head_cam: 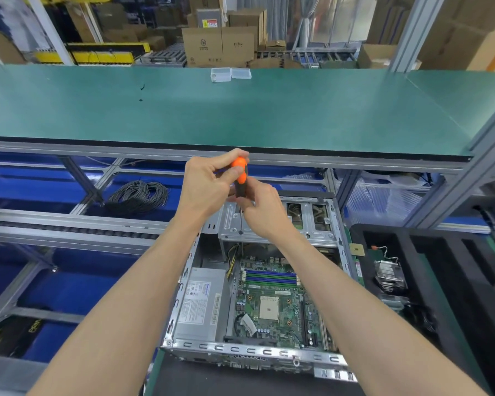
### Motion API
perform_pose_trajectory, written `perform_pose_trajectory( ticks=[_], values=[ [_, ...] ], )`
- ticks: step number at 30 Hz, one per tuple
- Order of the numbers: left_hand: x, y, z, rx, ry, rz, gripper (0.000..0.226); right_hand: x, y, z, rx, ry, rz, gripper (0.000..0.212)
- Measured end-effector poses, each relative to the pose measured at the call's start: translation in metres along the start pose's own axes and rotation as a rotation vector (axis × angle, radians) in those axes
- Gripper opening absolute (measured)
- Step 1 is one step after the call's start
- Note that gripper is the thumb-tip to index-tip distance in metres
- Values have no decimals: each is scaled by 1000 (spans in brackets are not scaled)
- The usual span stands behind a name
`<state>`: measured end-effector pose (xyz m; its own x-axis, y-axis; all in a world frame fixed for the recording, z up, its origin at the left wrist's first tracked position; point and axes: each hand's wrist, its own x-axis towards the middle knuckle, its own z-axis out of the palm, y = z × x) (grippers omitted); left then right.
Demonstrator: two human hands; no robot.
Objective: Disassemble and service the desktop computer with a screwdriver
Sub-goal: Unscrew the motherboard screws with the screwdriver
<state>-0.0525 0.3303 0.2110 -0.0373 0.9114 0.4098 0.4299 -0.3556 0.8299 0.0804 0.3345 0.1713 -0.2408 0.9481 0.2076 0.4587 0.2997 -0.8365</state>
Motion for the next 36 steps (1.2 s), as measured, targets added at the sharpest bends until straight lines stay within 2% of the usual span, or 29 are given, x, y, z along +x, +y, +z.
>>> perform_pose_trajectory(
  ticks=[2,4,6,8,10,13,15,17,19,21,23,26,29,33,36],
  values=[
    [-2,2,0,-9,50,-22,19,0,-1,0,-15,6,-31,17],
    [-2,3,0,8,81,-42,10,0,-2,1,-23,104,-30,28],
    [-2,5,1,83,92,-18,12,1,-3,2,2,190,-13,35],
    [-4,9,4,139,101,26,14,3,-3,4,-11,215,-5,31],
    [-6,7,6,108,101,36,8,3,-3,4,-21,186,-5,25],
    [-4,3,2,-29,-4,17,34,4,-2,1,-42,112,-22,13],
    [-3,3,-1,-12,-31,26,35,5,-2,-1,-28,58,-11,19],
    [-2,3,1,8,15,29,31,6,-1,-1,-15,6,-5,21],
    [-2,4,2,24,74,11,25,6,0,0,-31,35,-28,16],
    [-1,4,3,77,115,-2,22,5,0,4,-33,143,-31,31],
    [-1,6,3,144,116,11,22,5,0,6,-46,211,-30,34],
    [-2,6,3,167,76,58,24,8,-2,4,-65,170,-26,23],
    [-1,0,-3,36,-28,37,37,8,-4,-1,-42,97,-31,10],
    [1,-2,-3,-2,-22,34,38,7,-4,-4,-1,-12,-4,21],
    [1,-2,-1,14,51,10,31,6,-4,-1,4,39,-15,20]
  ],
)
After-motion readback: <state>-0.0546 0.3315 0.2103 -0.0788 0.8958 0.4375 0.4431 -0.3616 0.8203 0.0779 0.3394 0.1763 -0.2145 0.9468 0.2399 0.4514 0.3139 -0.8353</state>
